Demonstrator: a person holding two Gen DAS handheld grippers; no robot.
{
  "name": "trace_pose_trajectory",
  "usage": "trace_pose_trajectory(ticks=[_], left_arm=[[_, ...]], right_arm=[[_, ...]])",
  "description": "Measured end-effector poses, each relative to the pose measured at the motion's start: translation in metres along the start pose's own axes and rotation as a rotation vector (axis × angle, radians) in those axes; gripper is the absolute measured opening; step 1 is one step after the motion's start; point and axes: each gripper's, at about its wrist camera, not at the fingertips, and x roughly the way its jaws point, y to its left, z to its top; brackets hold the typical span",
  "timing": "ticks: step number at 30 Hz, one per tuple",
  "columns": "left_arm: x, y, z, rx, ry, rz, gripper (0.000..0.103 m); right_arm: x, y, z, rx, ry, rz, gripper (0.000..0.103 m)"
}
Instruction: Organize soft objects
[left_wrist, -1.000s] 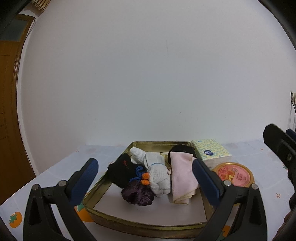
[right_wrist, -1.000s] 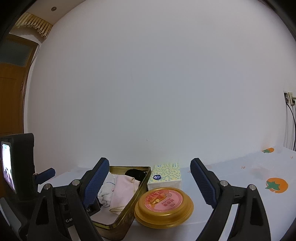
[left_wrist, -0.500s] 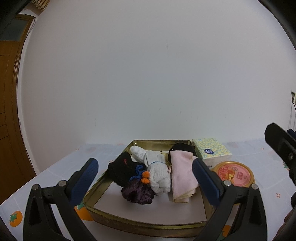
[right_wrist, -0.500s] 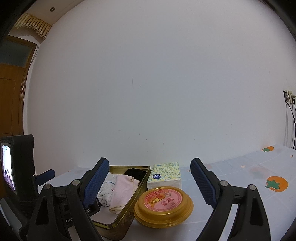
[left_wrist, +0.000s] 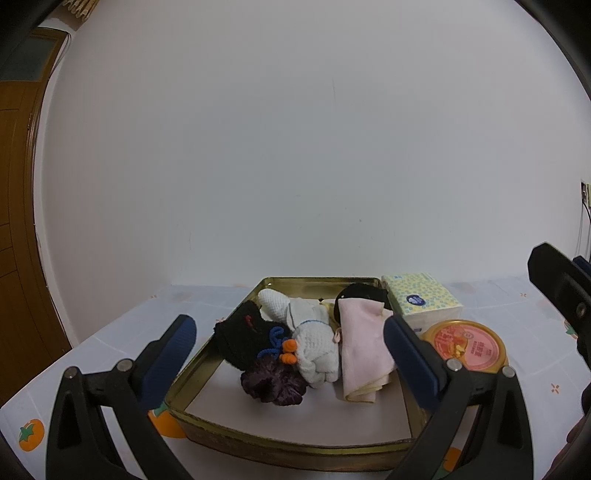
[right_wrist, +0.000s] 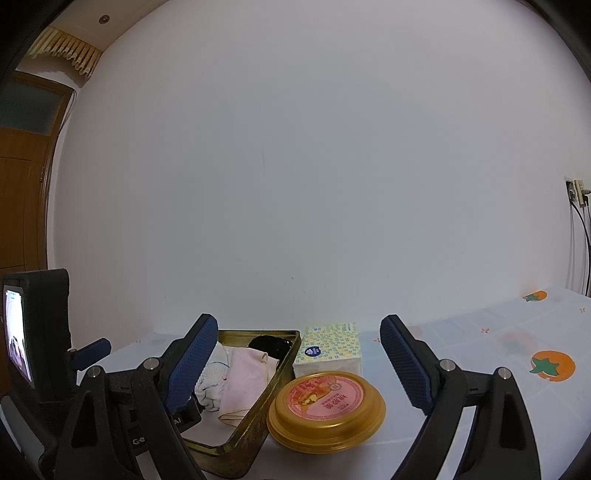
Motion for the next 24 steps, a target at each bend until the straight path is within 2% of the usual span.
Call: trace_pose_trajectory(ticks=[24], left_arm=[[0.0003,-0.0012,-0.0030,-0.030,0.043,-0.050,0.103]], right_arm=[[-0.0002,0.0014,0.0006,0.006,0.006,-0.012,0.092]])
